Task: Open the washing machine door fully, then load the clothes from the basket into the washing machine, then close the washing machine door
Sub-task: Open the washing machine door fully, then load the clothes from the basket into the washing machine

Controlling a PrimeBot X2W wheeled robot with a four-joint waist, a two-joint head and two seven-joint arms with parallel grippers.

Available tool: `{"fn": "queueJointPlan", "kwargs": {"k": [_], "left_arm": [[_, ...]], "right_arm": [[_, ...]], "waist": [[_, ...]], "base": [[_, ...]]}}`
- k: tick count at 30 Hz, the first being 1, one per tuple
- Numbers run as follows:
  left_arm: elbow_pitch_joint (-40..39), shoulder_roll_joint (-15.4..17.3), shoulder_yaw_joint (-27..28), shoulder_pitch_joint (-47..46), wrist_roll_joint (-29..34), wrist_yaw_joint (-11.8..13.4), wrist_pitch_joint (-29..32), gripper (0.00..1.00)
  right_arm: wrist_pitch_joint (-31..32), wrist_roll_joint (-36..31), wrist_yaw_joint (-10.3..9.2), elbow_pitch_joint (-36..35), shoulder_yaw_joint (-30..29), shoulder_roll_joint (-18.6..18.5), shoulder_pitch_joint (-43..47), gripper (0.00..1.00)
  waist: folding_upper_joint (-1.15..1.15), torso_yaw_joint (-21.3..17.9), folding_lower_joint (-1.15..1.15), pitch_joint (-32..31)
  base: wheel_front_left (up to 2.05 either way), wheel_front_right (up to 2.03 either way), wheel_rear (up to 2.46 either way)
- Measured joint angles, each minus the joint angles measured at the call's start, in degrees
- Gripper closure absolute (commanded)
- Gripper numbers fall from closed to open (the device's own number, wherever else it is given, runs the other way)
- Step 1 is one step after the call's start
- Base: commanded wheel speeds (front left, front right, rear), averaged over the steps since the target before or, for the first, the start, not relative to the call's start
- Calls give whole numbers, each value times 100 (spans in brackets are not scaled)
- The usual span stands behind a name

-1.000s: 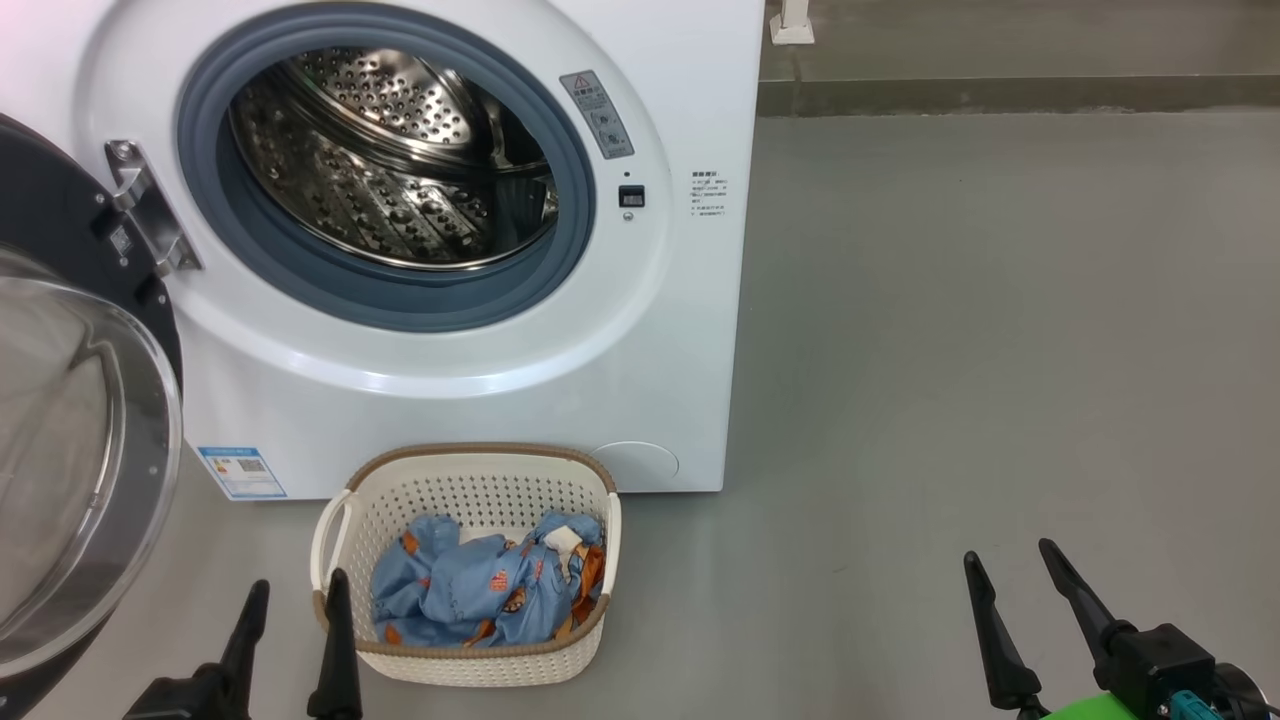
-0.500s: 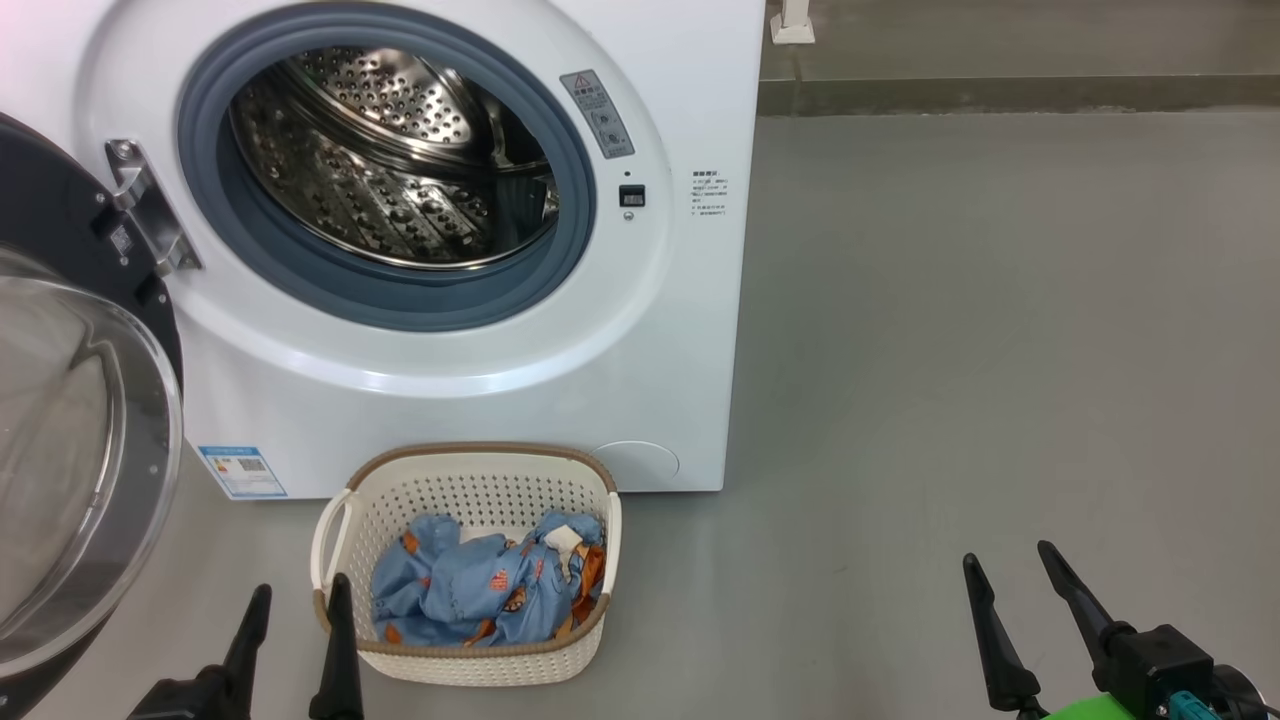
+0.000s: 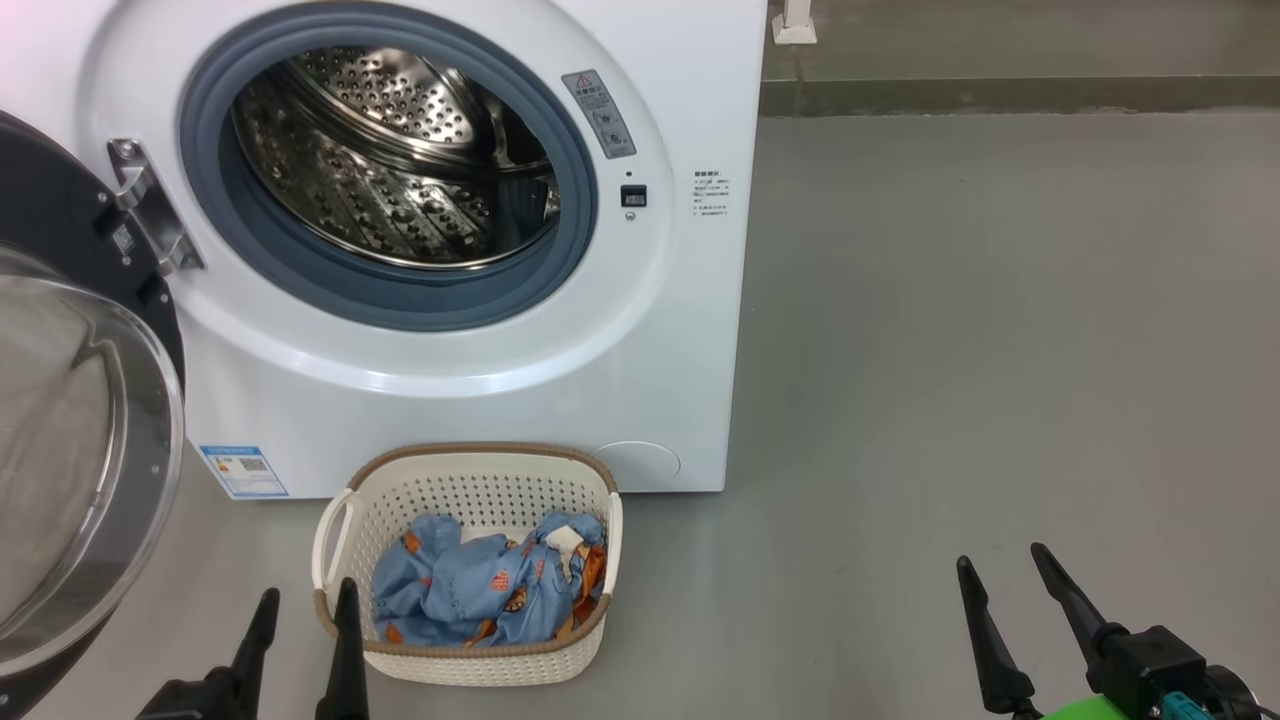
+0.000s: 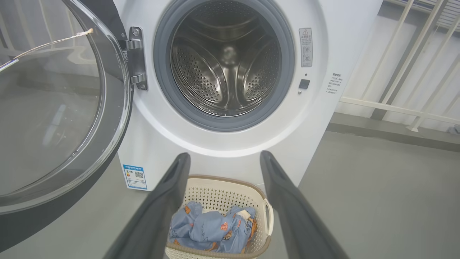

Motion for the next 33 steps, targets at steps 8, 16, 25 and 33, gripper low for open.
{"fn": "queueJointPlan", "kwargs": {"k": [8, 16, 25, 33], "left_arm": [[30, 0, -13, -1, -365, -56, -1, 0], [18, 0, 24, -2, -369, -97, -1, 0], [-22, -8, 114, -28, -153, 4, -1, 0], [-19, -12, 68, -50, -145, -2, -1, 0]], "right_arm": [[0, 0, 0, 15, 41, 1, 0, 0], [0, 0, 0, 49, 56, 1, 0, 0], [0, 0, 0, 60, 67, 1, -2, 0], [0, 0, 0, 68, 80, 1, -4, 0]], "waist": [[0, 9, 0, -5], [0, 27, 0, 6], [0, 56, 0, 39], [0, 71, 0, 64]], "base": [[24, -24, 0], [127, -127, 0], [161, -161, 0], [58, -58, 0]]}}
